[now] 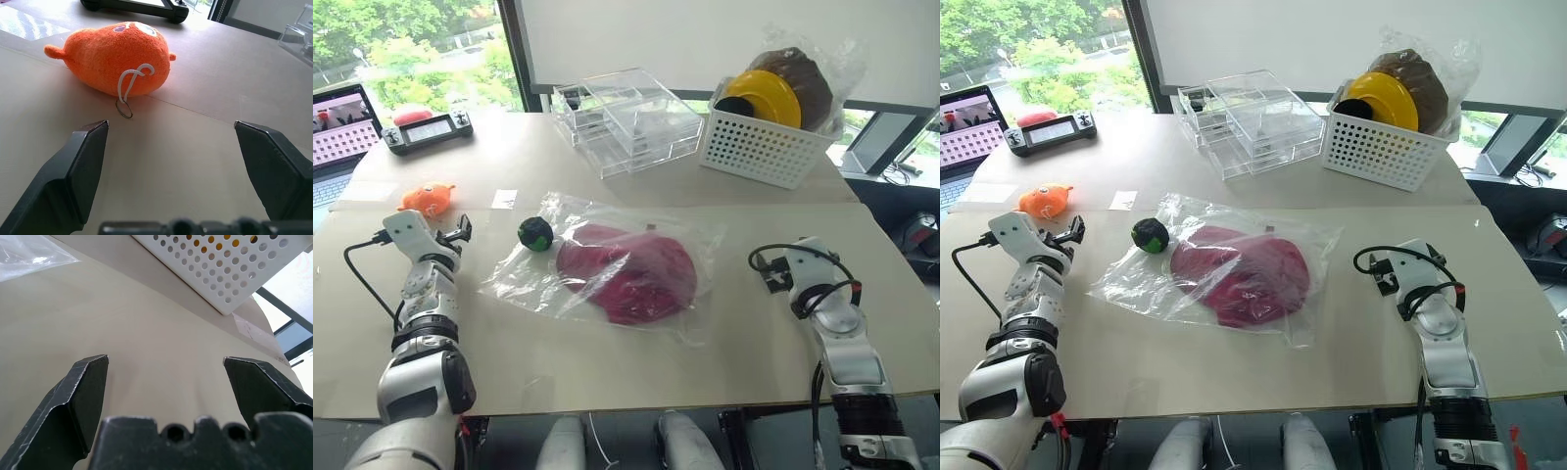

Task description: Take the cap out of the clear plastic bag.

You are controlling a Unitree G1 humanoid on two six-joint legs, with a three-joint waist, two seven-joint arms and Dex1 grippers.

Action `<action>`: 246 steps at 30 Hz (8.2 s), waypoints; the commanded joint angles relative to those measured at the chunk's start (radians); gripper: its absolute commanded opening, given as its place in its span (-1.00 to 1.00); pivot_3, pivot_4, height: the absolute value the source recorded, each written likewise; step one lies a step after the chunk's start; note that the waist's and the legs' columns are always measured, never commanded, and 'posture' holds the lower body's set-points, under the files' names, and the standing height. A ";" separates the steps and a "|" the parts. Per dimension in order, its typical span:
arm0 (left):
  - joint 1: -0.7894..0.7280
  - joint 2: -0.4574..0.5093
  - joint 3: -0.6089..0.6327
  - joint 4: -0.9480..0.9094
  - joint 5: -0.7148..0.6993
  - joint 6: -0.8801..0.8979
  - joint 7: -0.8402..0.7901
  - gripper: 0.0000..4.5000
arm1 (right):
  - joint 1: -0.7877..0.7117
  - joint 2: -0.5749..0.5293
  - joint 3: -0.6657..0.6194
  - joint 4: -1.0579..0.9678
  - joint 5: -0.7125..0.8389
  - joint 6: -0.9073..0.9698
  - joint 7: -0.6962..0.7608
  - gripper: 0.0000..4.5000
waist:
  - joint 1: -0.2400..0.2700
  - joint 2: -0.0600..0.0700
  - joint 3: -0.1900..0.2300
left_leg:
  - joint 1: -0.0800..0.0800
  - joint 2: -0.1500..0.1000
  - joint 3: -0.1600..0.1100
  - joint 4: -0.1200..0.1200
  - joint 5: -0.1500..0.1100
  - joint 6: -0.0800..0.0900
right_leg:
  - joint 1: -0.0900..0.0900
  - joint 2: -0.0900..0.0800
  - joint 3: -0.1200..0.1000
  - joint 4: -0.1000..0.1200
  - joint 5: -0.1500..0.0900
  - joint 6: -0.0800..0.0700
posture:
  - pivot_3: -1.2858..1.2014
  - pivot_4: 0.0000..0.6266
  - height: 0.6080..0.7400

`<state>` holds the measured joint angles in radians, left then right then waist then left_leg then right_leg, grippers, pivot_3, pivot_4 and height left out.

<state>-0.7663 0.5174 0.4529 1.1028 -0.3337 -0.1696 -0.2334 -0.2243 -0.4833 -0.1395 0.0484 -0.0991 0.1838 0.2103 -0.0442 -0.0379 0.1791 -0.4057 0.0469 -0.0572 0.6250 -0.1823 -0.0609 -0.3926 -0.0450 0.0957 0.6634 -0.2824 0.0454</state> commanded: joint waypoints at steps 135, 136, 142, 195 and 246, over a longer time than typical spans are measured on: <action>-0.052 0.297 -0.287 -0.282 0.066 0.461 -1.180 1.00 | -0.239 -0.017 0.492 -0.605 0.535 0.537 0.336 1.00 | -0.014 -0.005 0.000 | -0.014 0.002 -0.007 0.008 0.000 0.001 | -0.014 0.003 -0.005 0.015 -0.002 -0.006 | 0.03 -0.52 0.92; -0.035 0.317 -0.289 -0.312 0.057 0.478 -1.215 1.00 | -0.254 0.022 0.512 -0.564 0.516 0.531 0.323 1.00 | -0.018 -0.005 0.000 | -0.014 0.002 -0.007 0.008 0.000 0.001 | -0.014 0.004 -0.005 0.016 -0.002 -0.006 | 0.03 -0.52 0.92; 0.161 0.364 -0.254 -0.582 0.002 0.529 -1.213 1.00 | -0.271 0.109 0.563 -0.390 0.383 0.446 0.293 1.00 | -0.026 -0.005 0.000 | -0.014 0.002 -0.006 0.007 0.000 0.001 | -0.015 0.003 -0.004 0.016 -0.002 -0.007 | 0.03 -0.52 0.92; 1.342 0.183 0.149 -1.478 -0.211 0.269 -1.003 1.00 | -0.626 0.644 0.870 0.613 -0.216 -0.001 0.287 1.00 | -0.042 -0.002 -0.003 | 0.013 0.006 0.001 -0.002 -0.002 -0.002 | -0.003 0.004 0.001 0.015 -0.014 -0.013 | 0.03 -0.52 0.92; 1.152 0.149 -0.110 -1.130 -0.098 0.020 -0.983 1.00 | -0.324 0.188 0.713 -0.183 0.014 0.364 0.613 -0.64 | -0.021 0.002 -0.013 | 0.000 0.005 0.002 -0.014 -0.002 -0.002 | -0.011 0.002 0.000 0.000 -0.012 -0.006 | 0.03 -0.52 0.92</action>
<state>0.3872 0.6670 0.3476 -0.0288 -0.4331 -0.1317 -1.2124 -0.5312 -0.3175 0.5855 -0.1432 -0.0959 0.5264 0.8389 -0.0655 -0.0359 0.1659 -0.4061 0.0517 -0.0551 0.6111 -0.1840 -0.0626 -0.4036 -0.0431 0.0960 0.6640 -0.2942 0.0389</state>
